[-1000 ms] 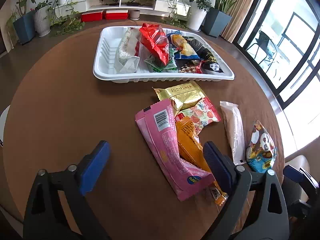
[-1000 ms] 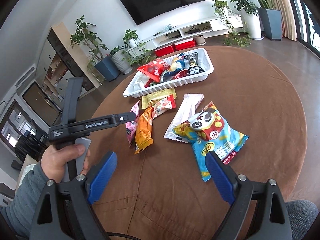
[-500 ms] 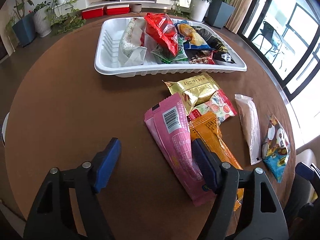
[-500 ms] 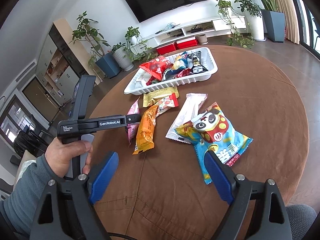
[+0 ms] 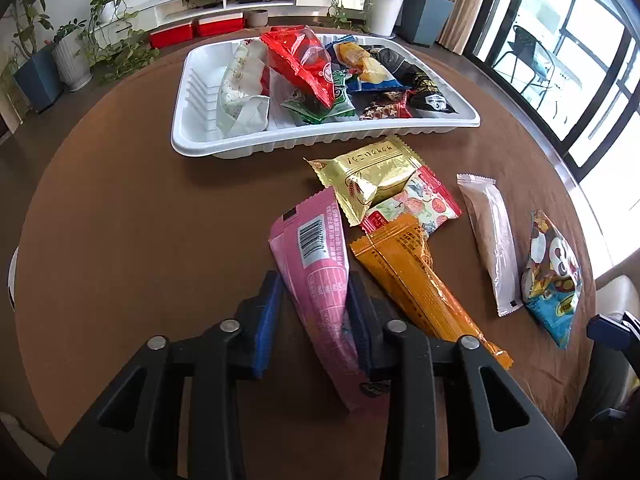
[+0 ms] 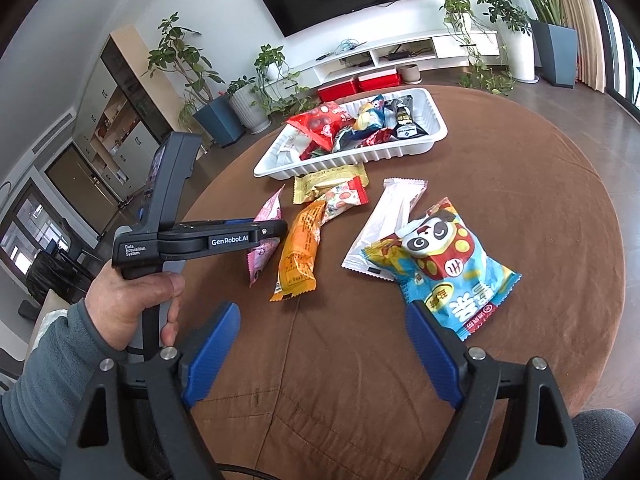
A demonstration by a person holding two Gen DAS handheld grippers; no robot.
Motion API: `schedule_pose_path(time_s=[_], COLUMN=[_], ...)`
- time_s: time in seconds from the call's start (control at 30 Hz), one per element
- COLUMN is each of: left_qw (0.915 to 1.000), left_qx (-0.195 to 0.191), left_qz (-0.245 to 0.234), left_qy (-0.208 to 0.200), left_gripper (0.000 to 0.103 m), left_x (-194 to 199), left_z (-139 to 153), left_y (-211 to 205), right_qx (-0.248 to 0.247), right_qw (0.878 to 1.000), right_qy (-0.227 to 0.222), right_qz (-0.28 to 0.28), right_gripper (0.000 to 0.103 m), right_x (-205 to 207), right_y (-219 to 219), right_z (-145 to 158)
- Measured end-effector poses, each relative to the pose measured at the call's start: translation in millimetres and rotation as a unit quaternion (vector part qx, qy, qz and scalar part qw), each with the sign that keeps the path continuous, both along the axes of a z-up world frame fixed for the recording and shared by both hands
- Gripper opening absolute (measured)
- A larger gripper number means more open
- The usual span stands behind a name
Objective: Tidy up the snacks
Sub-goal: 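Grasp the pink bar wrapper with the left tool while the right tool grasps the orange bar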
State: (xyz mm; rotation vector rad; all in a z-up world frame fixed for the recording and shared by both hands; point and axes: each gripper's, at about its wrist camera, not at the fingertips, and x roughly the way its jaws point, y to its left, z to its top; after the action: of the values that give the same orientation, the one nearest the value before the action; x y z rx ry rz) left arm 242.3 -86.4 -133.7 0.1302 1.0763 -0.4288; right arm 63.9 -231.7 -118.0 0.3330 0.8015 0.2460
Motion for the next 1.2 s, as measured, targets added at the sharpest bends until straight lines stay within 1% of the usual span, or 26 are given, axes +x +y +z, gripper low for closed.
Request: schedule_pose_path(time_s=[0.03,0.17,0.23,0.37,0.47,0.6,0.73,1.0,1.07,1.2], left_qw=[1.0000,1.0000,1.0000,0.9999,0.9999,0.9997,0.9994,0.9991,0.9990,0.9989], left_qx=[0.000,-0.001,0.000,-0.005,-0.007,-0.018,-0.031,-0.040,-0.041,-0.044], left_qz=[-0.001,-0.003,-0.002,0.004,0.008,0.012,0.013,0.014,0.015,0.016], left_qy=[-0.001,-0.004,-0.007,-0.008,-0.009,-0.007,-0.006,-0.007,-0.008,-0.009], left_gripper=[0.026,0.024,0.024,0.024,0.024,0.024,0.024,0.024,0.024,0.024], left_x=[0,-3,-7,-17,-30,-47,-64,-73,-73,-71], left_z=[0,-1,-1,-1,-2,-1,-1,0,0,0], left_y=[0,7,13,27,40,52,59,59,58,57], right_qx=[-0.002,-0.012,-0.025,-0.044,-0.063,-0.084,-0.108,-0.143,-0.152,-0.169], right_qw=[1.000,1.000,1.000,0.999,0.997,0.993,0.989,0.982,0.981,0.979], right_qy=[0.000,0.002,0.003,0.012,0.029,0.058,0.076,0.105,0.101,0.098], right_qz=[0.000,0.001,0.006,0.026,0.043,0.057,0.062,0.065,0.065,0.066], right_gripper=[0.087,0.086,0.086,0.080,0.074,0.072,0.069,0.055,0.053,0.046], right_x=[1,8,14,32,50,75,92,111,110,112], right_y=[1,5,11,27,42,58,69,80,81,85], right_z=[0,1,3,3,-1,-11,-20,-35,-35,-35])
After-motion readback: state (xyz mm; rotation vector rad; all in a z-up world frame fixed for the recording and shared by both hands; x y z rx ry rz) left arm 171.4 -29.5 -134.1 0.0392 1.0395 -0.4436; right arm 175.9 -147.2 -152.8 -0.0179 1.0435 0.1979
